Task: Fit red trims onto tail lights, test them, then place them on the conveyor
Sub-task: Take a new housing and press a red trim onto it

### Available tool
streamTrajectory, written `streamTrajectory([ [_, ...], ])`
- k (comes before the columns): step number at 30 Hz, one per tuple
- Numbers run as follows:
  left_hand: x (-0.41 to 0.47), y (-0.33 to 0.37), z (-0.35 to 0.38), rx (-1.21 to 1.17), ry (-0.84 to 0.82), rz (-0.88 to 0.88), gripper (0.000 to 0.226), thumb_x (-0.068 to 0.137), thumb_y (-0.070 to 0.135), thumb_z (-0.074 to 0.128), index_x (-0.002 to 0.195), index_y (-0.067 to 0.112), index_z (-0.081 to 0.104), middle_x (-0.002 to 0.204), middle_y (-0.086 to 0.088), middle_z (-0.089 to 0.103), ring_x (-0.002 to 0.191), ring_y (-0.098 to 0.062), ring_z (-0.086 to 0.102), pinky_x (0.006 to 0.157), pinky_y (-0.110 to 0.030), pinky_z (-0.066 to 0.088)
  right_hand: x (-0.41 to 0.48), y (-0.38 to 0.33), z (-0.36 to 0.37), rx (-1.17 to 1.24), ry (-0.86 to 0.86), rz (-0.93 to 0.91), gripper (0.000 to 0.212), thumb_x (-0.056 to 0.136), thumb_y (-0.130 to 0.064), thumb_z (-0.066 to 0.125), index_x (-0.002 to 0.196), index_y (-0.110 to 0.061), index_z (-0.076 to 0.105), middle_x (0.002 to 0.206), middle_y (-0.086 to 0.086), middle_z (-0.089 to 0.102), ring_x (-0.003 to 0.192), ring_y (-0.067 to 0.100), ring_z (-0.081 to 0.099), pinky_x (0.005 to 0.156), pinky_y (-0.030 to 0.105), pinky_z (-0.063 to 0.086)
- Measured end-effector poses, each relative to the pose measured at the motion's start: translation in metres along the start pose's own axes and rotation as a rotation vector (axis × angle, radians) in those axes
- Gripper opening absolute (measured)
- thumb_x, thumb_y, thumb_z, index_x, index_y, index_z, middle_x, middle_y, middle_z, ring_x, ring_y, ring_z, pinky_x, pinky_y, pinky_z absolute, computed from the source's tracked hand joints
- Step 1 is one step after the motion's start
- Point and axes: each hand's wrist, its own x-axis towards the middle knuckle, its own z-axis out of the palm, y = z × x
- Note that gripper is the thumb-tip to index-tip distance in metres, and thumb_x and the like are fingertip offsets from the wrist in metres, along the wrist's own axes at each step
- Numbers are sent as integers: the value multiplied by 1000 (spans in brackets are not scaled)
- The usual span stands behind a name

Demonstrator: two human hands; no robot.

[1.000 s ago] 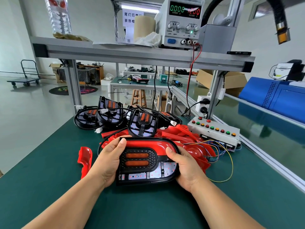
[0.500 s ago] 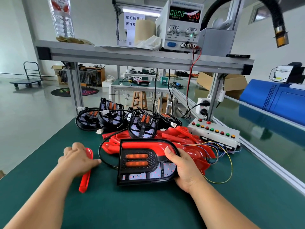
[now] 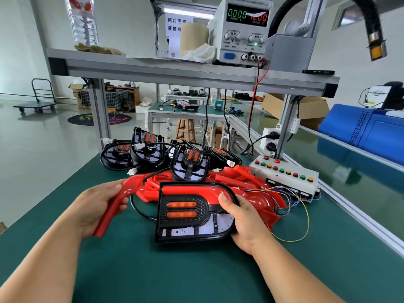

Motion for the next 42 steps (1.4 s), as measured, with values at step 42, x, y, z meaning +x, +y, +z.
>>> streamTrajectory([
  [42, -10, -20, 80, -260, 68, -22, 29, 101, 42, 46, 108, 20, 64, 96, -8, 77, 81, -29, 75, 59, -42, 59, -18, -58, -68, -1489, 274, 44, 13, 92, -33, 63, 81, -39, 58, 92, -15, 63, 87, 6, 61, 75, 24, 44],
])
